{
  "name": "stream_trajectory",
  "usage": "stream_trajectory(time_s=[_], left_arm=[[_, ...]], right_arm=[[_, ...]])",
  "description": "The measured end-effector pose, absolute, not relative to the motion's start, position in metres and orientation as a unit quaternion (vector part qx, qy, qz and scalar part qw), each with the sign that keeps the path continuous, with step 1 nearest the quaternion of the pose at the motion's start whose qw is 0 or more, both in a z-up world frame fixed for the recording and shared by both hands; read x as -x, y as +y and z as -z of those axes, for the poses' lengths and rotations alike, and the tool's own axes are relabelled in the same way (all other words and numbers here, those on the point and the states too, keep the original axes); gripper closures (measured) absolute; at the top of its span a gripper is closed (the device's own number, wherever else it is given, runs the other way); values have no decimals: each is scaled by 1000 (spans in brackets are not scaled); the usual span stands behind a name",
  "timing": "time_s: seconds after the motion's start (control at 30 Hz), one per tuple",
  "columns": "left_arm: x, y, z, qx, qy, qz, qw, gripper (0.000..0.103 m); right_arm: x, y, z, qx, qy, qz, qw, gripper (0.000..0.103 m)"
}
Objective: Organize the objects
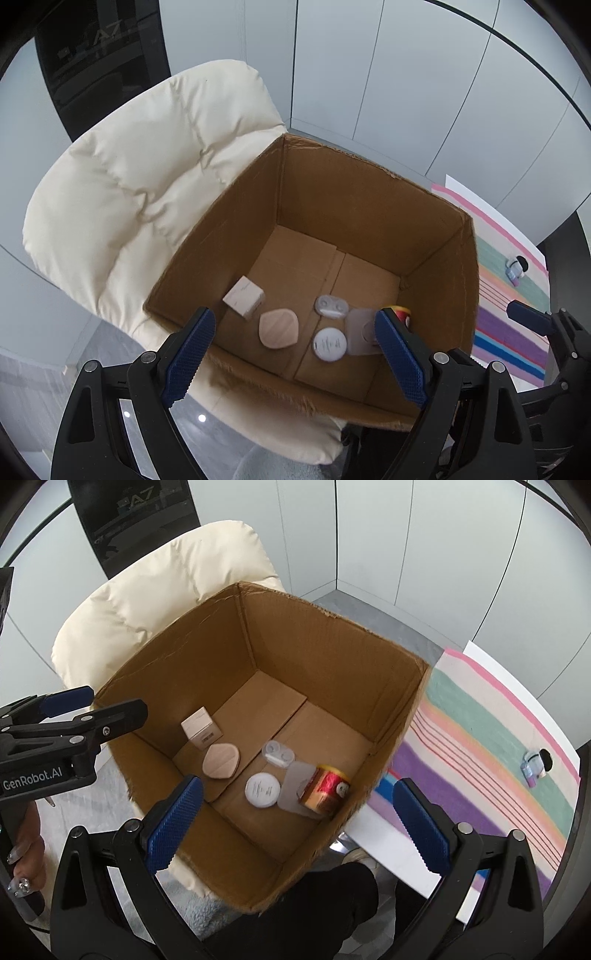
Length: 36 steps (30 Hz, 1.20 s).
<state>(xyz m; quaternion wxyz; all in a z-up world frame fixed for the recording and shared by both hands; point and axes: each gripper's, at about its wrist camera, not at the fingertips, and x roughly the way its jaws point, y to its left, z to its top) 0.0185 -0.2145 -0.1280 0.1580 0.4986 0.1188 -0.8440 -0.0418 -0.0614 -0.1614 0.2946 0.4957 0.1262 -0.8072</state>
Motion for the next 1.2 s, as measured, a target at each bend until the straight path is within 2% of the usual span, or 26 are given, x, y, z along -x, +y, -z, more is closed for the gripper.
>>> stream_trajectory(time_s=[0.2,0.6,1.2], left_arm=[[-44,-203,127,-499,104,845,162,14],[-91,-192,129,-506,122,837,167,14],[-77,-154,134,-495,86,855,131,14]], right_arm=[[19,-52,155,-492,130,806,301,0],[-21,-30,142,-484,126,808,311,0],[-18,1,133,-467,101,829,290,0]])
